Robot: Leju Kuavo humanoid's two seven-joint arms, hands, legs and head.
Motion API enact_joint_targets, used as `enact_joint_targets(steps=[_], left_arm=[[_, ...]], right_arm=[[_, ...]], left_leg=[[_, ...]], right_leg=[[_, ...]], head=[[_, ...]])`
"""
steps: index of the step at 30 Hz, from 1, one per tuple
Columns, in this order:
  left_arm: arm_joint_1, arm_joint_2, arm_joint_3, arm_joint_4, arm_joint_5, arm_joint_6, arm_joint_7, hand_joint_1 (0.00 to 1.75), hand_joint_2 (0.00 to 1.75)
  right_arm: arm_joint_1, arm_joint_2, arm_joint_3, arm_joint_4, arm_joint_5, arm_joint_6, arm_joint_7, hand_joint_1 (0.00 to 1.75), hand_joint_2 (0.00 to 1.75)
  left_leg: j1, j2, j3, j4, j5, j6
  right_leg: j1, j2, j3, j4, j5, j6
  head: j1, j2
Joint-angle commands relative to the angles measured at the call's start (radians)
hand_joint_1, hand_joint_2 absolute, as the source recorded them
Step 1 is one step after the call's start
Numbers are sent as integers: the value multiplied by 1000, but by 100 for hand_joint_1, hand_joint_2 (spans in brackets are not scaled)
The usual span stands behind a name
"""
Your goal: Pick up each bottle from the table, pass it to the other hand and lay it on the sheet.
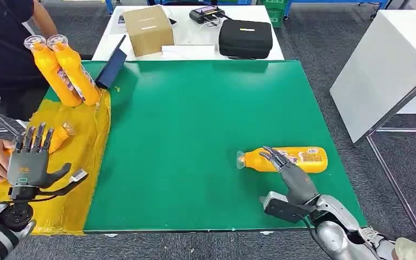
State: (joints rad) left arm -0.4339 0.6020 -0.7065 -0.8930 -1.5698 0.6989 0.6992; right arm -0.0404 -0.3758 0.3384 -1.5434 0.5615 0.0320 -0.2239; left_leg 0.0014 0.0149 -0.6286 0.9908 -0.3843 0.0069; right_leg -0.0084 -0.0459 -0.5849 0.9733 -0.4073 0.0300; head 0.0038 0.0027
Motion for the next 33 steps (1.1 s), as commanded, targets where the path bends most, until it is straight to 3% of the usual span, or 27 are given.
enact_joint_targets(steps=[1, 5, 7, 17, 18, 19, 20, 21, 23, 24, 26, 27, 28, 33], left_arm=[[-49, -9, -73, 49, -1, -1, -1, 0, 0], [2, 37, -19, -132, -1, -1, -1, 0, 0], [140, 1, 123, -402, -1, -1, -1, 0, 0], [140, 1, 123, -402, -1, -1, -1, 0, 0], [275, -169, 344, -594, 12, -1, -167, 0, 0], [335, -476, 721, -640, 237, -1, -544, 0, 0], [298, -705, 1086, -537, 430, -1, -921, 0, 0], [322, -717, 1003, -502, 651, -7, -1313, 0, 175], [404, -703, 853, -699, 937, -229, -1252, 0, 175], [423, -708, 824, -759, 1014, -292, -1233, 0, 175], [445, -705, 772, -829, 1143, -420, -1207, 0, 175], [452, -704, 759, -845, 1174, -453, -1202, 0, 175], [457, -702, 748, -852, 1202, -485, -1202, 0, 175], [476, -704, 734, -852, 1282, -567, -1211, 0, 175]], right_arm=[[-22, 0, 29, 53, -1, -4, -3, 0, 175], [-6, -8, 17, 37, -8, -12, 3, 0, 175], [23, -14, -2, 17, -9, -21, 13, 0, 175], [23, -14, -2, 17, -9, -21, 13, 0, 175], [44, -12, -17, 2, -2, -32, 27, 0, 175], [66, -11, -31, -16, 23, -40, 41, 0, 175], [104, -5, -55, -42, 44, -52, 52, 0, 175], [154, 3, -85, -74, 79, -67, 64, 0, 175], [201, 23, -135, -114, 120, -82, 98, 0, 175], [210, 28, -155, -127, 133, -83, 111, 0, 175], [214, 34, -198, -139, 144, -69, 139, 0, 175], [217, 34, -216, -142, 143, -62, 145, 0, 175], [222, 34, -236, -144, 146, -56, 150, 0, 175], [273, 29, -316, -170, 149, -32, 157, 0, 175]], left_leg=[[1, -1, 2, 0, -1, -1], [1, -1, 2, 0, -2, -1], [2, -1, 2, 1, -2, -1], [1, -1, 1, 0, -2, -1], [0, -1, 0, 0, -1, 0], [0, -3, 1, -1, -2, 0], [-1, -6, 0, -2, 0, 1], [-1, -10, 2, -3, 0, 1], [-1, -9, 3, 0, -2, 1], [-6, -5, 1, 0, -1, 4], [-4, -4, 0, 4, -6, 6], [-4, 3, 2, 2, -10, 6], [-8, 9, 0, 1, -8, 5], [-9, 4, -1, 1, -7, 8]], right_leg=[[0, 2, 2, -1, -1, -1], [1, 3, 3, 0, -2, -1], [1, 3, 3, 0, -2, -1], [0, 2, 1, -1, -2, -1], [-1, 1, 0, 0, -1, 0], [-1, 2, 2, -1, -2, 0], [-2, -3, 2, -3, -2, 1], [-2, -5, 5, -4, -3, 1], [-2, -5, 2, -3, -4, 1], [-7, -4, -10, -2, -5, 6], [-4, -2, -6, -1, -7, 8], [-4, 7, 5, -4, -5, 7], [-7, 9, 1, -1, -2, 6], [-9, 5, 0, -2, -4, 11]], head=[[0, 0], [0, 0], [0, 0], [0, 0], [-1, 0], [0, 0], [0, 0], [0, 0], [-5, 0], [-4, 0], [8, 0], [6, 0], [3, 0], [4, 0]])
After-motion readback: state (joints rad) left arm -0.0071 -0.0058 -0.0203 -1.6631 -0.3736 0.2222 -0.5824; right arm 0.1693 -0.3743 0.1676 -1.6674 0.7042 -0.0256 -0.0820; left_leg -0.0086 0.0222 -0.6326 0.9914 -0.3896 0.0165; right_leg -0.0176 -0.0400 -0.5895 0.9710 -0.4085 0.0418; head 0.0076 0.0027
